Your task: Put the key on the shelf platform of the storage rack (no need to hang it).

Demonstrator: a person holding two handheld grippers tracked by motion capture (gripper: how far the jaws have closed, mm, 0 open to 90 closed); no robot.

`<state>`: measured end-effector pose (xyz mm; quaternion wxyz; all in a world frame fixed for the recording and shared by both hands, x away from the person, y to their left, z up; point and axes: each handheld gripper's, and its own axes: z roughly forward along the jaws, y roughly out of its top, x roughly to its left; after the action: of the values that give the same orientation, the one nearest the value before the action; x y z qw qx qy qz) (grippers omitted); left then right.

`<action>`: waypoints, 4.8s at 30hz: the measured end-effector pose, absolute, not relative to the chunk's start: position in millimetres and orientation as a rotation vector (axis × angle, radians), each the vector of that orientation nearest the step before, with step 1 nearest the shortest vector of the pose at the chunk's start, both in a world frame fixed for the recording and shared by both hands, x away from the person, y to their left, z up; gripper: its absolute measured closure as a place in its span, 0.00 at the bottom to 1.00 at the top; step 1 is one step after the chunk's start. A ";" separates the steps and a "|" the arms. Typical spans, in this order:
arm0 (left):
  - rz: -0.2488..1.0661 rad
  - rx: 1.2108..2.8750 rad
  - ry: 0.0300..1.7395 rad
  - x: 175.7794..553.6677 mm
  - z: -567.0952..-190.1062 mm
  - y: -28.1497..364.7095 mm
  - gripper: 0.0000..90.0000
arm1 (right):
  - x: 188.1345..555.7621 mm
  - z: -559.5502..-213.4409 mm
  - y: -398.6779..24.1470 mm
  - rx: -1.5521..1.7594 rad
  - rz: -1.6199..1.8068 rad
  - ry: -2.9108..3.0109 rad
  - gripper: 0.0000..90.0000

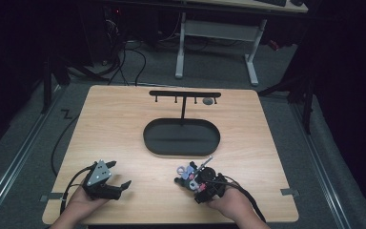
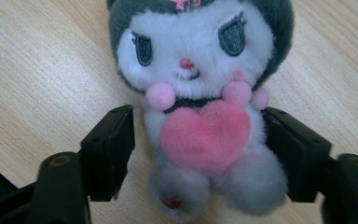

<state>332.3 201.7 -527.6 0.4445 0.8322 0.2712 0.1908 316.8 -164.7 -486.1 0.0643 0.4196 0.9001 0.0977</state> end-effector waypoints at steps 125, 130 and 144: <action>0.463 2.038 0.683 333.4 -527.9 203.7 0.11 | 467.9 -450.6 -176.6 1.552 0.388 2.450 0.53; 0.460 2.048 0.678 333.6 -527.8 202.8 0.11 | 476.8 -450.4 -170.2 1.556 0.404 2.445 0.53; 0.461 2.055 0.670 333.0 -528.2 202.1 0.11 | 477.2 -458.8 -166.7 1.561 0.316 2.471 0.53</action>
<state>333.0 202.1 -528.2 0.4490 0.8309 0.2707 0.1865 477.2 -166.7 -458.8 0.1006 0.5282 0.8363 0.1069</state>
